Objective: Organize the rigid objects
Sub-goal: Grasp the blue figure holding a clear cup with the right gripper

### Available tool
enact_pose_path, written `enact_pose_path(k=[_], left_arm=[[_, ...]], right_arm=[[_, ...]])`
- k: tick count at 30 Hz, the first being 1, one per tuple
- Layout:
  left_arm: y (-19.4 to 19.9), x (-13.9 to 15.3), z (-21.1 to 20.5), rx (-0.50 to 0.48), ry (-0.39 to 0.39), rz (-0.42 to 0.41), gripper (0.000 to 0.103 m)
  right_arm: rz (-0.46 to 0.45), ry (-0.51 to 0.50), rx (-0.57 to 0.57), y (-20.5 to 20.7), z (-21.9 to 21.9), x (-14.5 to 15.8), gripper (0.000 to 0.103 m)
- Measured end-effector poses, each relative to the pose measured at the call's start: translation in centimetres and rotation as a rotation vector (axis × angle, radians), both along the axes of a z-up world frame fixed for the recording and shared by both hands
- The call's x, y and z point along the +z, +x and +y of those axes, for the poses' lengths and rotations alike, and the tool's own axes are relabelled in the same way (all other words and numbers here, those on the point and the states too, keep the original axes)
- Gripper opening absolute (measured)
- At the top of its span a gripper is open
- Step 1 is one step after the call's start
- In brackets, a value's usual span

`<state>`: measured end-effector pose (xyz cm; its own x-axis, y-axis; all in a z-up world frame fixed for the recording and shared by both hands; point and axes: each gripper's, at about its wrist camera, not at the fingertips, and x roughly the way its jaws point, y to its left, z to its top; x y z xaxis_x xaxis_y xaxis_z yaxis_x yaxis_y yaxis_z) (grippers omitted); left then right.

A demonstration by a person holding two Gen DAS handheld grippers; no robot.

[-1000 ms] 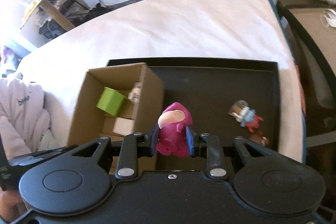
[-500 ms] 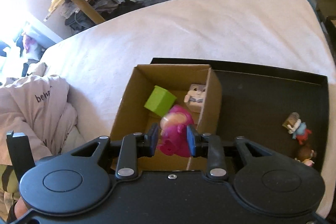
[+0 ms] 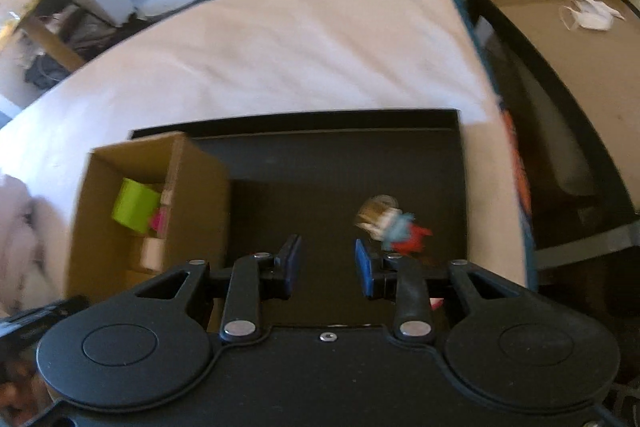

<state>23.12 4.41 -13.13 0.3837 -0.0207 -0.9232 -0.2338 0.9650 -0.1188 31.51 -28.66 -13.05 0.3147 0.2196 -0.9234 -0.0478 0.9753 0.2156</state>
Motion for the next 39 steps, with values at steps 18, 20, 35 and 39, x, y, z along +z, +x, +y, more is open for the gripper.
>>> enact_pose_path(k=[18, 20, 35, 39], left_arm=[[0.3, -0.1, 0.0, 0.013, 0.02, 0.013, 0.01], [0.4, -0.2, -0.1, 0.012, 0.022, 0.013, 0.01], [0.5, -0.3, -0.1, 0.012, 0.03, 0.032, 0.01], [0.7, -0.2, -0.2, 0.015, 0.034, 0.035, 0.01]], right_arm=[[0.028, -0.108, 0.054, 2.6, -0.1, -5.5, 0.063], [0.025, -0.129, 0.075, 3.0, 0.3, -6.1, 0.064], [0.024, -0.19, 0.168, 4.0, 1.6, -8.6, 0.049], [0.007, -0.187, 0.174, 3.2, 1.8, -7.9, 0.048]])
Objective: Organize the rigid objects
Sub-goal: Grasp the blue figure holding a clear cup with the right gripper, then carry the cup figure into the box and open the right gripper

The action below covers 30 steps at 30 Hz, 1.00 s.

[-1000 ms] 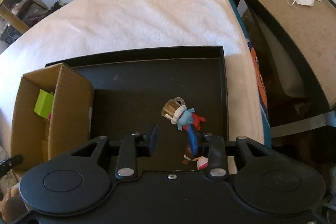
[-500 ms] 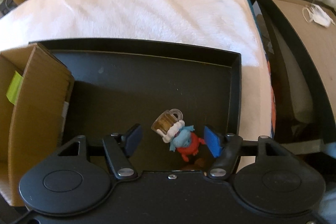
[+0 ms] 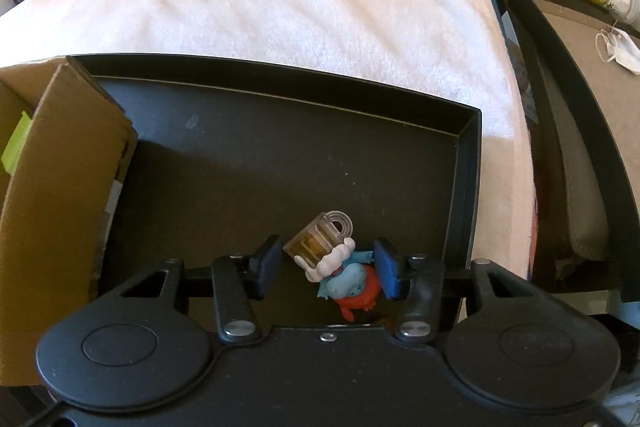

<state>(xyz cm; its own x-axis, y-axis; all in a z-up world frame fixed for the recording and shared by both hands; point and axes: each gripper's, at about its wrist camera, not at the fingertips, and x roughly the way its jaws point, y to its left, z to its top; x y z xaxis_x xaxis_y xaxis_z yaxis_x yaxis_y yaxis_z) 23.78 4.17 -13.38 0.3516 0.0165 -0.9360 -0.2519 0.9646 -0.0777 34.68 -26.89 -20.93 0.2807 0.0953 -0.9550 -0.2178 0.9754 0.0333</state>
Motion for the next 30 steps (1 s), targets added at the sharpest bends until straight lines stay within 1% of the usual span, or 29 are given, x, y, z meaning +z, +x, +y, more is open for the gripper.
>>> enact_pose_path(k=[6, 11, 16, 23, 30], left_arm=[[-0.1, 0.0, 0.1, -0.001, -0.002, -0.005, 0.01], [-0.1, 0.0, 0.1, -0.001, -0.004, -0.012, 0.01], [-0.1, 0.0, 0.3, -0.002, -0.011, -0.015, 0.01], [-0.4, 0.0, 0.6, -0.006, -0.019, -0.023, 0.01], [-0.4, 0.0, 0.7, -0.012, -0.032, -0.027, 0.01]], right_arm=[[-0.024, 0.033, 0.004, -0.8, 0.3, 2.2, 0.048], [-0.074, 0.077, 0.02, -1.6, 0.9, 5.3, 0.048], [-0.121, 0.143, 0.029, -2.2, 1.7, 8.9, 0.048], [-0.159, 0.222, 0.081, -2.5, 4.0, 12.5, 0.048], [-0.138, 0.261, 0.133, -3.2, 6.7, 12.9, 0.048]])
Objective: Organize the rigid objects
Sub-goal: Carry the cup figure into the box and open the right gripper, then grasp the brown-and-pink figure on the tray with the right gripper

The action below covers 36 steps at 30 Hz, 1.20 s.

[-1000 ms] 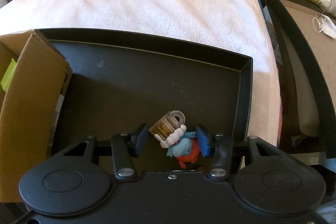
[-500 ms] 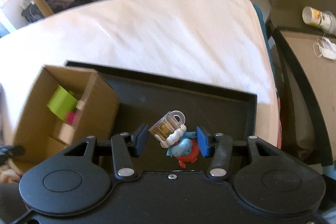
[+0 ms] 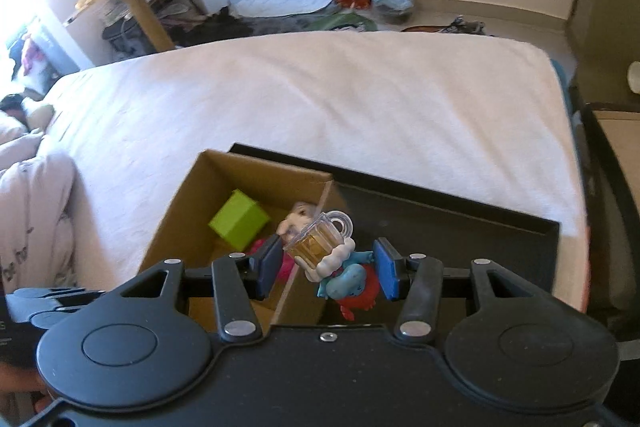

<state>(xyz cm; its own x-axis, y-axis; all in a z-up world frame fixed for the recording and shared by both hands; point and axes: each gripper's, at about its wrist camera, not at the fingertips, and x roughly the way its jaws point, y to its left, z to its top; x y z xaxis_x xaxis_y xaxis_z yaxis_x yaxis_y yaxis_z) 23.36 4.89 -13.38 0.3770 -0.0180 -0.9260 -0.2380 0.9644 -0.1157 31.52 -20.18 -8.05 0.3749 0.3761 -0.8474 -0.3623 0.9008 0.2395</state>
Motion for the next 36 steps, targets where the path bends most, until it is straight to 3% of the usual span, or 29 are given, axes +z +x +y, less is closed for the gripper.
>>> enact_pose_path(k=[17, 25, 36], left_arm=[[-0.1, -0.1, -0.2, -0.012, -0.021, 0.003, 0.01], [0.3, -0.1, -0.2, -0.014, -0.014, 0.007, 0.01], [-0.1, -0.3, -0.2, -0.005, -0.017, 0.0, 0.01]], right_arm=[[0.093, 0.046, 0.078, -1.2, 4.8, -1.3, 0.05], [0.083, 0.066, 0.008, -1.3, 1.3, -0.4, 0.051], [0.131, -0.043, -0.145, -1.3, -6.4, -2.3, 0.051]])
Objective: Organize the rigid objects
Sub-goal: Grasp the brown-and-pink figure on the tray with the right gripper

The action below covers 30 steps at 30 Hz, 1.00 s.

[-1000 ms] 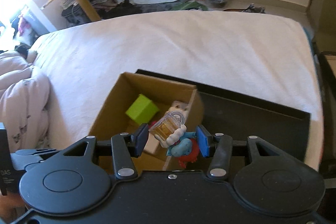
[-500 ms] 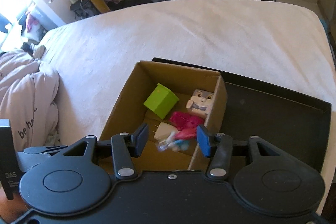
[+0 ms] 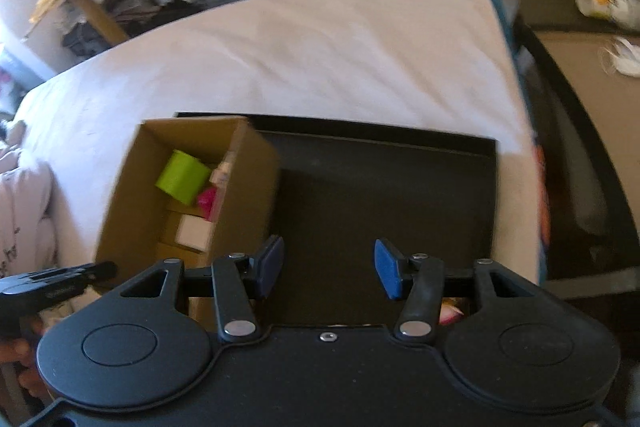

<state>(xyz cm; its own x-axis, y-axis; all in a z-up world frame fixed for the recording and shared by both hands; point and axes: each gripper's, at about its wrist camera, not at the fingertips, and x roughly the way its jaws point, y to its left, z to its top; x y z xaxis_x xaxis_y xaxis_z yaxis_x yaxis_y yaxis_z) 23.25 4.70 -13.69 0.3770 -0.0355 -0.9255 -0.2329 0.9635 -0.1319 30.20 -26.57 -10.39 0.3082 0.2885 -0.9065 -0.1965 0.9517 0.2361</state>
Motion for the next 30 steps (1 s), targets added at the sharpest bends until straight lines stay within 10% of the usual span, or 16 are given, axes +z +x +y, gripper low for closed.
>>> enact_pose_path(k=[30], left_arm=[[0.2, 0.2, 0.0, -0.01, 0.01, 0.012, 0.01]], right_arm=[[0.17, -0.189, -0.165, 0.7, -3.5, -10.6, 0.042]])
